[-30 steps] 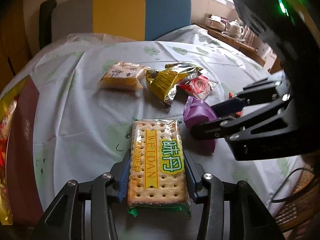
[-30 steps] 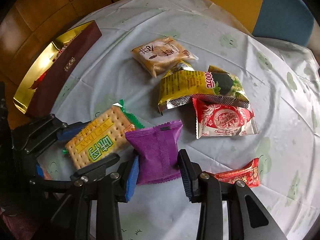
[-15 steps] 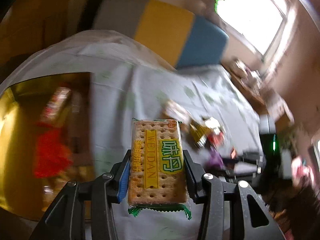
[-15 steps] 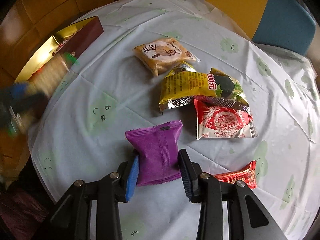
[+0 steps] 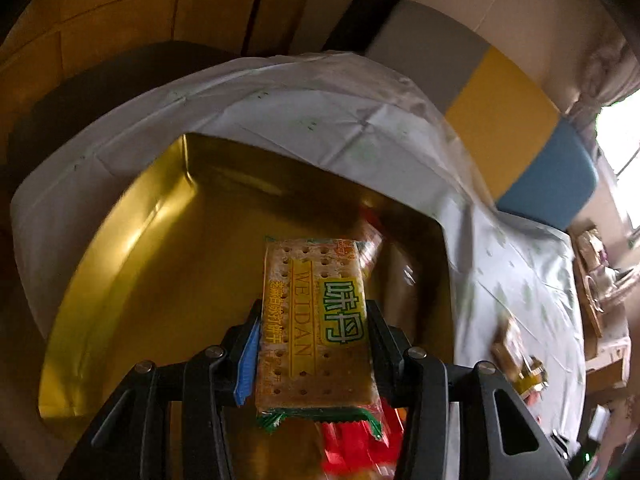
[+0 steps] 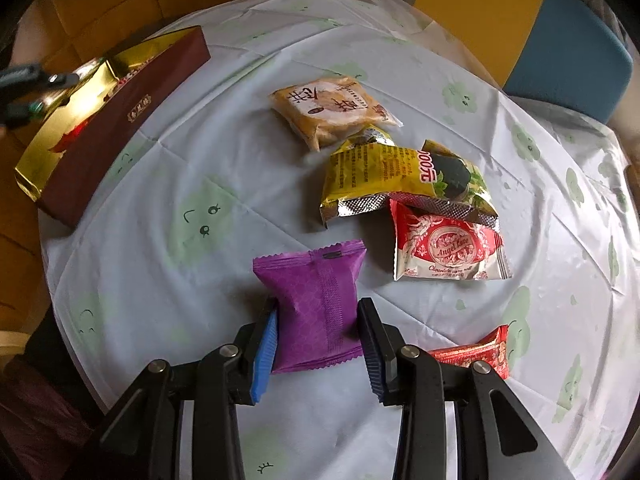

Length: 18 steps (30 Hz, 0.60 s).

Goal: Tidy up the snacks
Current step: 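Carry the cracker pack into the gold tin and open the left gripper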

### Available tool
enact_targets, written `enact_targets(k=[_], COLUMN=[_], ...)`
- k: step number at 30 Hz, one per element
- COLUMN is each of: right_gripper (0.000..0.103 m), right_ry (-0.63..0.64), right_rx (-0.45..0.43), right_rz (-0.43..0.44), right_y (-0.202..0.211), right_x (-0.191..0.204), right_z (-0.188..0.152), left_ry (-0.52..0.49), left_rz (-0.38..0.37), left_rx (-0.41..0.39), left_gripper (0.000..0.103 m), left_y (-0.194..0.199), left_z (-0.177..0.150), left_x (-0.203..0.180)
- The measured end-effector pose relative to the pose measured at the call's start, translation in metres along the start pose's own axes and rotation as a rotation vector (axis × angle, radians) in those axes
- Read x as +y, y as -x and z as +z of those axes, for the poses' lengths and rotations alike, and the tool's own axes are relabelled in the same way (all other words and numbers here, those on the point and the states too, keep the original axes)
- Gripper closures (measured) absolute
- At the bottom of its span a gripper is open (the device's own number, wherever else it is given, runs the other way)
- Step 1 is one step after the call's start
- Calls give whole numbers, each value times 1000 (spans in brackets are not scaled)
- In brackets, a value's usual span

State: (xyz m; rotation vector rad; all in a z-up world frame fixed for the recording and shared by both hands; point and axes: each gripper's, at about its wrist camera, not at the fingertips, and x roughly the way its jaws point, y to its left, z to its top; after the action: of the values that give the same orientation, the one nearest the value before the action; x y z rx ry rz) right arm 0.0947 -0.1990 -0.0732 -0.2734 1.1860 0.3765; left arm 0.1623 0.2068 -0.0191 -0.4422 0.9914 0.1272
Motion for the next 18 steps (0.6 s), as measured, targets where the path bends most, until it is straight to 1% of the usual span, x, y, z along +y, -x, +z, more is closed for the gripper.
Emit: enact_targets(k=[4,6,7,8,9,10,12,18], right_gripper=[64,64,64,64,64,64,63,62], right_ry=[2,1,1,1,2,3,3,22], right_rx=[0,0,-1,-1,-1,-1,-1,8], right_rz=[-2,-2,-2,-4,-5,-6,-6,-27], right_y=[0,0,0,0,0,-1,0,-2], right_x=[1,1,0,0,1,1,1,3], right_z=[-1,0,0,0,0,0,0,-1], left_ry=[-27,-47,-56,-57,-53,-46,-41,-99], left_rz=[17,5,-4,11,22,19,8,43], left_rx=[8,9,20,27,27,29,30,-22], left_gripper=[56,55,53,53,52,46,39,40], left_y=[-24,-33,-39,-46,-47,-48,-44,-12], left_z=[23,26,30,32,34,34,31,6], left_x=[-1,-6,-8,-9,-10,-9,-9,-18])
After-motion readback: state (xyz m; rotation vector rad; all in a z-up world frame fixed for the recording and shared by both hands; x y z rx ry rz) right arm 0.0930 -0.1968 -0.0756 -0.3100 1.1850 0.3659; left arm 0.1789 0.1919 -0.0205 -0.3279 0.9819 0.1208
